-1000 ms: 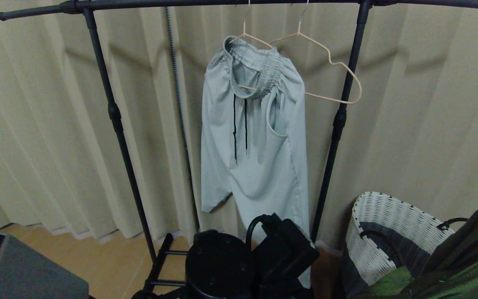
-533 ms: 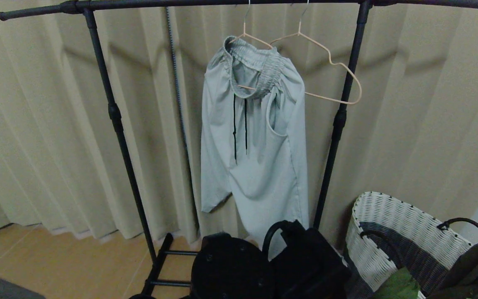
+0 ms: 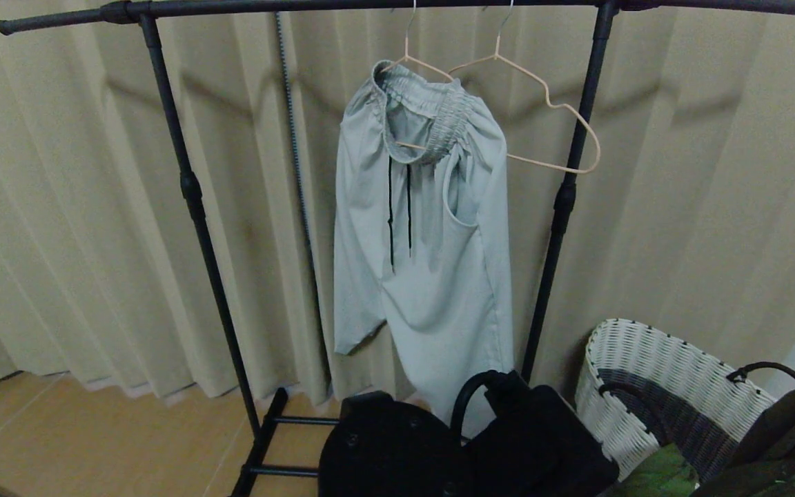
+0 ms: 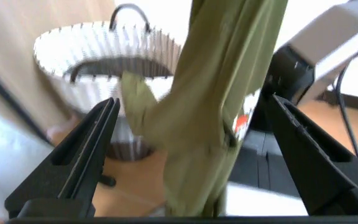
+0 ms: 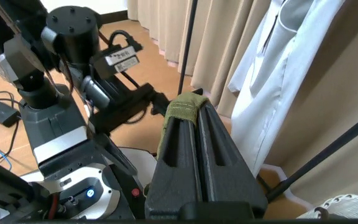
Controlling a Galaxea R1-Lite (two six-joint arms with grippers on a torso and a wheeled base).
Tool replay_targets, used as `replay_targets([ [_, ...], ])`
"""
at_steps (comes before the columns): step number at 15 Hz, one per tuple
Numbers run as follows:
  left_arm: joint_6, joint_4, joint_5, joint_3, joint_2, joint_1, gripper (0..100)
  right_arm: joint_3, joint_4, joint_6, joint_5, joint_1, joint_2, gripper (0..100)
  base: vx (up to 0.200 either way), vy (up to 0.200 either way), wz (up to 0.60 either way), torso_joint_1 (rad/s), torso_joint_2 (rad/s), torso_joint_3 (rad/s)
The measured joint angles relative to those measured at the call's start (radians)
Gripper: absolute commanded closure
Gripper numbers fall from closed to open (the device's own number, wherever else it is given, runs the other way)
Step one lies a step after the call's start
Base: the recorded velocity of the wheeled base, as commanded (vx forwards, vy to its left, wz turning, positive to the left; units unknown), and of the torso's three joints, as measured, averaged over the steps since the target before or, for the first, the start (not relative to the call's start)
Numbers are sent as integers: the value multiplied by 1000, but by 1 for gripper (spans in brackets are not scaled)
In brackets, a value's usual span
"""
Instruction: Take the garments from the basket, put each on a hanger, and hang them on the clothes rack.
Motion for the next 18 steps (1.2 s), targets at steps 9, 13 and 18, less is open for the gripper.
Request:
replay_targets([
  [9, -23, 30, 72, -97, 114, 36, 0, -3, -44, 2, 9, 5, 8, 100, 0, 0, 0, 0, 0, 0],
  [13, -30, 31, 77, -105, 131, 55, 0, -5, -59, 2, 10, 6, 8, 100, 0, 0, 0, 0, 0, 0],
  [18, -48, 60, 166, -117, 135, 59, 0, -10, -75, 5, 6, 64, 7, 100, 0, 0, 0, 0, 0, 0],
])
